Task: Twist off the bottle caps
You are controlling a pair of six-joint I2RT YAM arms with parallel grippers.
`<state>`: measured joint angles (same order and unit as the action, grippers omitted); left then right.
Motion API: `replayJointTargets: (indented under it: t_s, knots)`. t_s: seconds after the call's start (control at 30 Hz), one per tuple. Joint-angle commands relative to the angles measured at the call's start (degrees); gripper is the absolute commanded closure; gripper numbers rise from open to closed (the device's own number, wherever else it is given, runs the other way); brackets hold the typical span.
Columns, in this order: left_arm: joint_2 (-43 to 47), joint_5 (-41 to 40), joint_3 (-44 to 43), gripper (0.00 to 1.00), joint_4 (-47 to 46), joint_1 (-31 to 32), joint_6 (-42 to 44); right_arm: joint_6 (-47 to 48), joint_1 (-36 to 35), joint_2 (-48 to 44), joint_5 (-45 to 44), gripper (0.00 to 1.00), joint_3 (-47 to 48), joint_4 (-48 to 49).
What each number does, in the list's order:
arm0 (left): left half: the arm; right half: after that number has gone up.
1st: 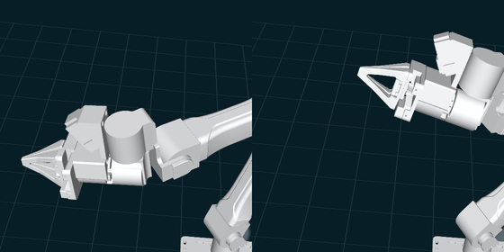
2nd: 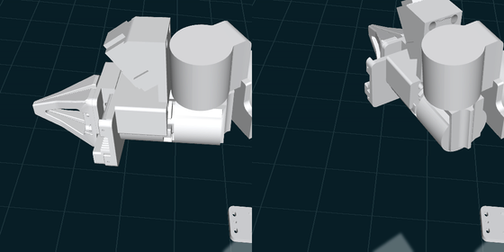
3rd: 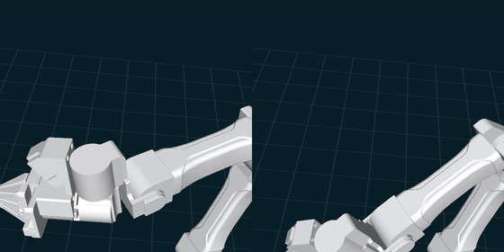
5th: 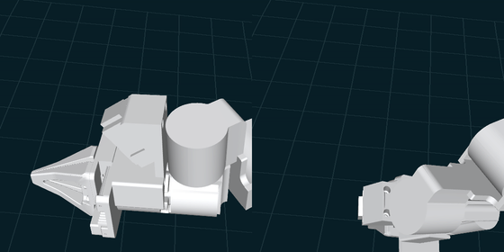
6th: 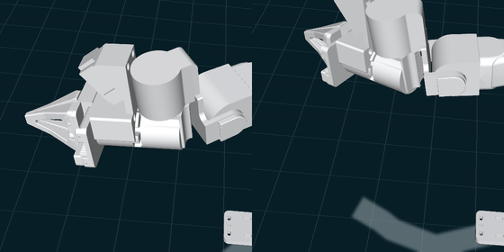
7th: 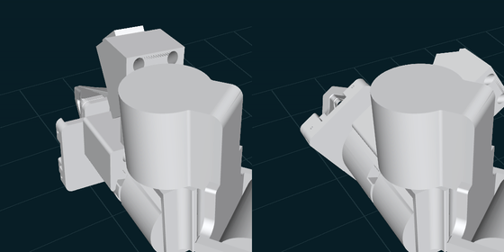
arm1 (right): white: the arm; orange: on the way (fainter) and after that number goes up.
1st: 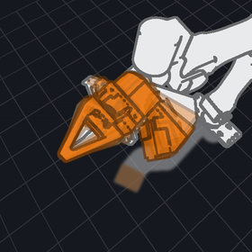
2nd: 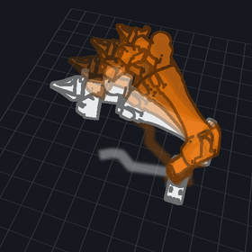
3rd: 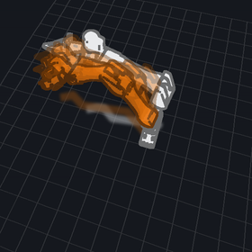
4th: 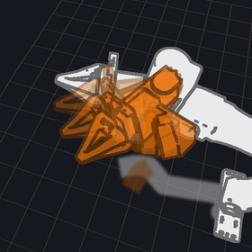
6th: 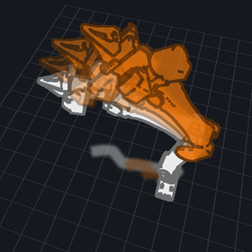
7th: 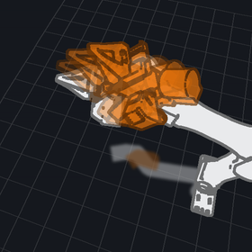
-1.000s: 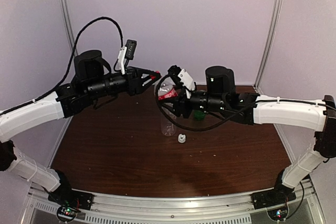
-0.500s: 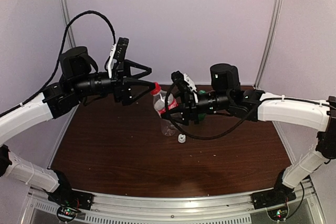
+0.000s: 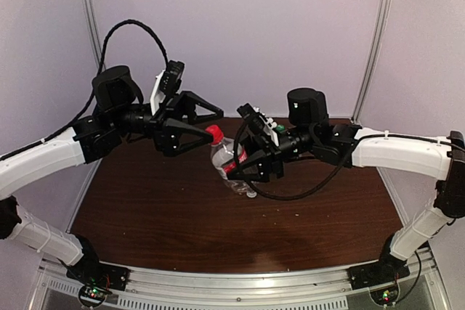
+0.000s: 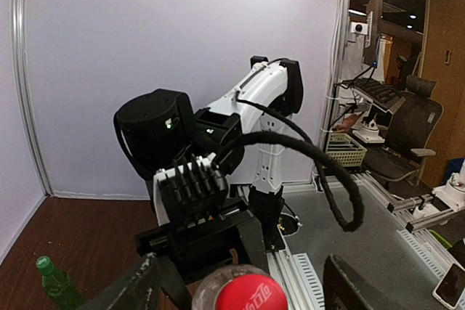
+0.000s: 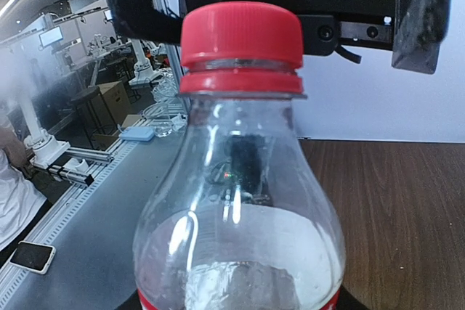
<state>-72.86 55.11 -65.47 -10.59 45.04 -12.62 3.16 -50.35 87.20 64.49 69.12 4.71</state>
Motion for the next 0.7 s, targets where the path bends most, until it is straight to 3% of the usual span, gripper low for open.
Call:
replayJointTargets:
  t_s: [0.0,0.4,0.67]
  knots:
    - [-1.0,5.1,0.7,0.28,-5.6,-0.4,-2.1,-2.5,0.4,1.0,4.2,0.54,1.5,3.8]
    - [-1.6,6.0,1.0,0.61,-6.1,-0.4,-2.5,-5.7,1.1,1.1,4.5,0.55,1.0,7.2]
    - [-1.5,2.9,1.0,0.77,-6.8,-0.4,-4.2,-5.5,1.9,0.1,-0.8,0.58,0.1,6.8]
